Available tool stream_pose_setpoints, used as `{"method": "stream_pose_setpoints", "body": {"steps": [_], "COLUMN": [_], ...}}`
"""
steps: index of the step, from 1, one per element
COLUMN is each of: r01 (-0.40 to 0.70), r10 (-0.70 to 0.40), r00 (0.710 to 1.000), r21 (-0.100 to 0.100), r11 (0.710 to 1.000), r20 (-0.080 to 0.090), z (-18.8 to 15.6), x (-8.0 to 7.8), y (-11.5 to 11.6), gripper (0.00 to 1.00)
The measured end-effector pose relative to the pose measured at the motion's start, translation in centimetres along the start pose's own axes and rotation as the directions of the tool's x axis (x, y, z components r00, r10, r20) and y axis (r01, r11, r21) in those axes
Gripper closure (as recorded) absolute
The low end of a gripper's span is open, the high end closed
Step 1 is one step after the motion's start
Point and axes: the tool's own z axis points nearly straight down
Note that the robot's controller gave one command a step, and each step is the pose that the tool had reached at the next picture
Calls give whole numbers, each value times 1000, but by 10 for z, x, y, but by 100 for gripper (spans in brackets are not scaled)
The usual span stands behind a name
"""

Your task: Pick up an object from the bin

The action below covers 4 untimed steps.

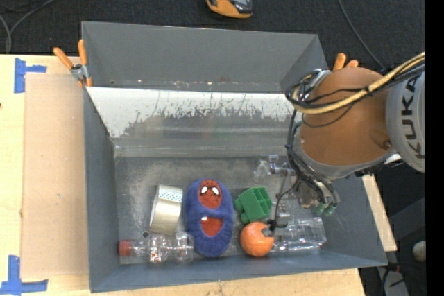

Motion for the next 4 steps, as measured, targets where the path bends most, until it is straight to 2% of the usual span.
{"method": "stream_pose_setpoints", "body": {"steps": [1, 2, 3, 4], "r01": [0, 2, 91, 139], "r10": [0, -2, -91, -139], "r00": [1000, 1000, 996, 990], "r21": [0, 0, -2, 1], "r11": [1000, 1000, 996, 990], "r20": [0, 0, -9, 9], "z": [0, 0, 75, 76], "x": [0, 0, -11, -21], "y": [0, 0, 29, 54], "gripper": [100, 100, 100, 100]}}
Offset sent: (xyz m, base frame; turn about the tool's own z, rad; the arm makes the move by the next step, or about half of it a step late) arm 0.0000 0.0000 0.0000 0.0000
